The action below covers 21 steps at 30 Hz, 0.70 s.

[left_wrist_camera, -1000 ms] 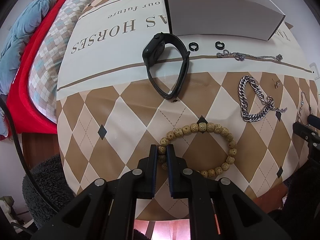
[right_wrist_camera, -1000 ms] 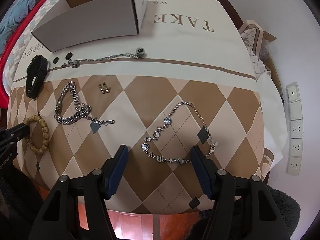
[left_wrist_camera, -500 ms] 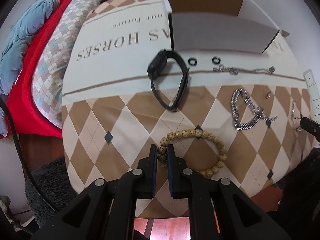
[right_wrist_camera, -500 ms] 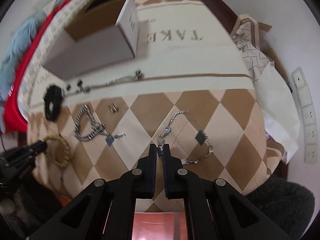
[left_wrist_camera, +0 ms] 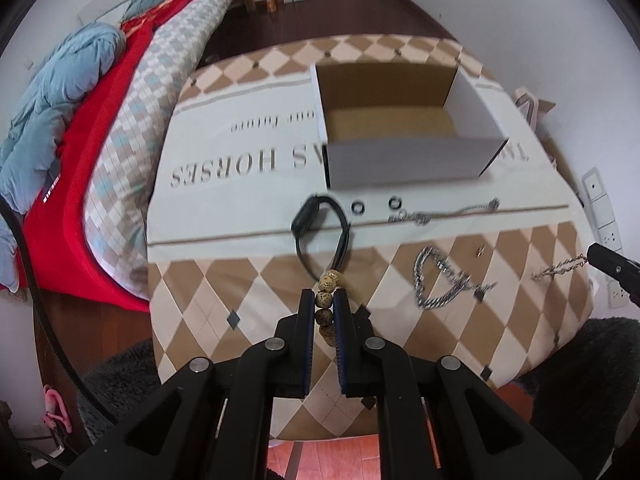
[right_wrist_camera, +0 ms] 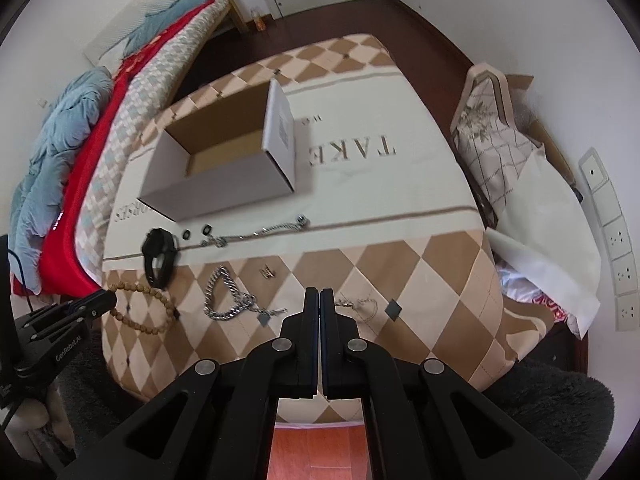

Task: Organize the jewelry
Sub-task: 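Carry both bracelets into the white box and open both grippers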

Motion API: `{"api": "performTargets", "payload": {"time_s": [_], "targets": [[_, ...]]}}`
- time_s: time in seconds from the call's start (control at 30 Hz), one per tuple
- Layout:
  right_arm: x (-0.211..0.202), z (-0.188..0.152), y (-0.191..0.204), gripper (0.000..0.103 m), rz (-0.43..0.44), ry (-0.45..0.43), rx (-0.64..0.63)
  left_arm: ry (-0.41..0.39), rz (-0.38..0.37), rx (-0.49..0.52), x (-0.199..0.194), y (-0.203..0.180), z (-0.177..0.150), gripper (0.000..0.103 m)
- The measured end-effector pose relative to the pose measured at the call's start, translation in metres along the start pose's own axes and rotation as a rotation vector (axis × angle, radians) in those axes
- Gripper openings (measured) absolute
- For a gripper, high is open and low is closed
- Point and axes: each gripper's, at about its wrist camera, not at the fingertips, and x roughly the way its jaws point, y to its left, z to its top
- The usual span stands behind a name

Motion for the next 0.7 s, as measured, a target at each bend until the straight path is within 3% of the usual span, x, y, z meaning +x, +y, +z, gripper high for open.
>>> {"api": "performTargets", "payload": {"time_s": [0.3, 0.7], "targets": [[-0.033, 0.024, 0.025, 0.000, 0.030, -0.085, -0.054, -0.105, -0.020, -0.009, -0.038, 0.000, 0.029, 0.006], [-0.063, 0.090, 0.071, 0.000, 0.070, -0.215, -0.127, -0.266, -0.031, 0.002, -0.084, -0.007, 0.100, 0.006]]}}
